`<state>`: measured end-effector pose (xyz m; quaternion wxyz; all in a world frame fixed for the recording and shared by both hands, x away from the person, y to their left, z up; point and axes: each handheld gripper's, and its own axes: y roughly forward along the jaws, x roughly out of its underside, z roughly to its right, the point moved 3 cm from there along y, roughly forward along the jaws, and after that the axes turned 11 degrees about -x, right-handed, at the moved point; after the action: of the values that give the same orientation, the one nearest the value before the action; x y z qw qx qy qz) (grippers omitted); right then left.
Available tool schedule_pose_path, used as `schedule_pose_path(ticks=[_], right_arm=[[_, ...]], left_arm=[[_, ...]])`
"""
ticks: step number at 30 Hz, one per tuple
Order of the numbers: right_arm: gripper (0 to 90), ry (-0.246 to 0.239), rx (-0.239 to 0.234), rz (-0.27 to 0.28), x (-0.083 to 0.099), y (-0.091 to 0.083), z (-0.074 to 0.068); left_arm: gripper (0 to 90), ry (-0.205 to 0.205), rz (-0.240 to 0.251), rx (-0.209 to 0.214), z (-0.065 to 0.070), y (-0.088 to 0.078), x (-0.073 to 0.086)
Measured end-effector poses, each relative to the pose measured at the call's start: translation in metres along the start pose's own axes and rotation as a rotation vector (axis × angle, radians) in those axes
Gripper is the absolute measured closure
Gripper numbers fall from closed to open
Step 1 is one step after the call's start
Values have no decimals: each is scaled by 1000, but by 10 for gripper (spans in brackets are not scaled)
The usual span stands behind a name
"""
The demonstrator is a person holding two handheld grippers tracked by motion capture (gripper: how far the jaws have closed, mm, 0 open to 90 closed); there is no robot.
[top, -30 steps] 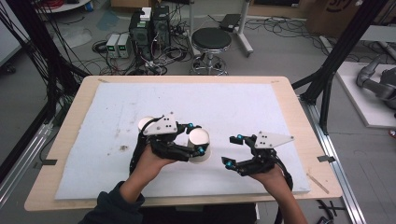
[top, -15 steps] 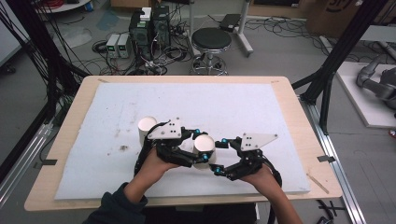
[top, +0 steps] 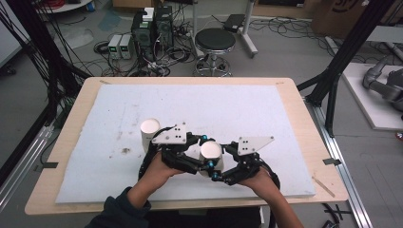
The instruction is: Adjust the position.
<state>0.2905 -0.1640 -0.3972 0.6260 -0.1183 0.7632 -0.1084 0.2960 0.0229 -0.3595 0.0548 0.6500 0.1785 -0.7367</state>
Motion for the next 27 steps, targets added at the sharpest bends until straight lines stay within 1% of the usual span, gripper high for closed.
schedule_pose_path(ticks=[5, 6, 7, 8, 10, 11, 13, 14, 15, 19, 20, 21, 24, 27], right_arm=[[313, -2, -7, 8, 2, -2, 0], [332, -13, -14, 2, 1, -3, 0], [332, -13, -14, 2, 1, -3, 0], [344, -13, -14, -14, 1, -4, -1], [346, -17, -15, -21, 1, -4, -1], [347, -21, -15, -30, 1, -5, -1], [347, -27, -18, -41, 0, -6, -1], [347, -24, -12, -63, 0, -8, -1], [347, -24, -12, -63, 0, -8, -1], [347, -31, 4, -137, 0, -11, -2], [346, -37, 6, -174, -1, -13, -2], [346, -37, 6, -174, -1, -13, -2], [346, -54, 17, -244, -2, -15, -1], [346, -69, 26, -301, -5, -16, 0]], left_arm=[[364, -2, 3, 8, 0, 0, 0], [363, 0, 2, 11, 0, 0, 0], [363, -4, 2, 12, 1, 0, 0], [361, -5, -1, 12, 1, 1, 1], [357, -1, -8, 13, 1, 2, 1], [339, 1, -11, 2, 2, 2, 2], [169, -5, -38, -36, 2, 4, 1], [144, 4, -56, -24, 2, 3, 1], [144, 4, -56, -24, 2, 3, 1], [144, 26, -97, -19, 3, 0, 0], [144, 29, -105, -14, 3, 0, -1], [144, 31, -112, -10, 2, -1, -1], [144, 51, -147, -7, 2, -2, -1], [145, 68, -183, -4, 1, -1, -2]])
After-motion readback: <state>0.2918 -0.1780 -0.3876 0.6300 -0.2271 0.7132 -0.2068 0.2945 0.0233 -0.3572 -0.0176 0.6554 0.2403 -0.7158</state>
